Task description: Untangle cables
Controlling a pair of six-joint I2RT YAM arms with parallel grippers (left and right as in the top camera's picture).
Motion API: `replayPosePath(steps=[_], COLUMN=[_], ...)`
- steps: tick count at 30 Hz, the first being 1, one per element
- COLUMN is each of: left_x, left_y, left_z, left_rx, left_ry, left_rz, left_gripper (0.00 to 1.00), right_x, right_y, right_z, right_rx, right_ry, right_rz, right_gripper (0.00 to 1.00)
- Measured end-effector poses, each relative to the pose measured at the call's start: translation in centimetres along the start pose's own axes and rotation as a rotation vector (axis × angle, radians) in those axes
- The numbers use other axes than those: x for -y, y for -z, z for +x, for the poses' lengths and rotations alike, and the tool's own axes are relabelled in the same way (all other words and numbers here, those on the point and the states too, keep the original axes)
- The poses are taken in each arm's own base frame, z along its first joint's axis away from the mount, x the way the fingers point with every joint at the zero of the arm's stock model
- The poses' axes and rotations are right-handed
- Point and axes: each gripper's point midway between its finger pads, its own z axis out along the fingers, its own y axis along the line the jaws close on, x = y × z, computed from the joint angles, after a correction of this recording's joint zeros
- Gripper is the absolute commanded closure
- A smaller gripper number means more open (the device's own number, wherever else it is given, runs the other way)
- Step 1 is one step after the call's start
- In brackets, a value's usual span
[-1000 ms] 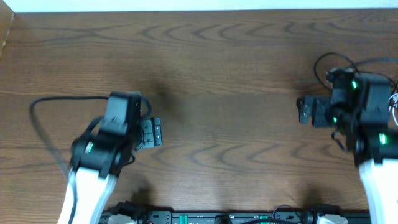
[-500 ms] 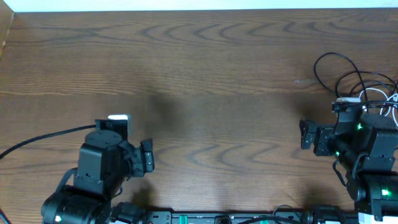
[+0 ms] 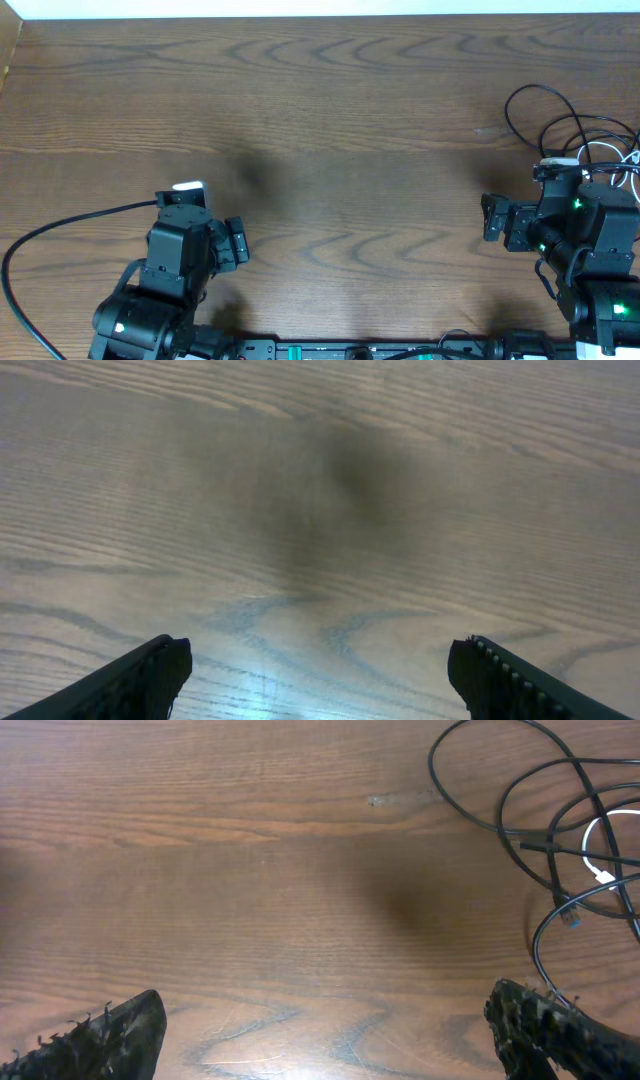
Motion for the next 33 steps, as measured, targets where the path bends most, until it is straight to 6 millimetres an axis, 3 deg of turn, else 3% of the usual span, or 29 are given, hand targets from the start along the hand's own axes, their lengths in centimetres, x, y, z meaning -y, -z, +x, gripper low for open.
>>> replayPosePath(steps=[24,33], left_x=[-0.1,-0.1], left_y=[-0.2,-0.2], left_z=[0.0,0.0], left_rx=[-0.006,-0.006], left_ry=[-0.001,-0.002], left_rz=[-0.009,-0.009], left_gripper=[0.12,0.12], right_x=[0.0,1.1], right_y=[0.0,0.4], right_z=[0.0,1.6], right_rx=[-0.001,-0.053], right_ry=[0.000,-0.005], right_rz=[0.001,0.065], right_gripper=[0.01,0.01])
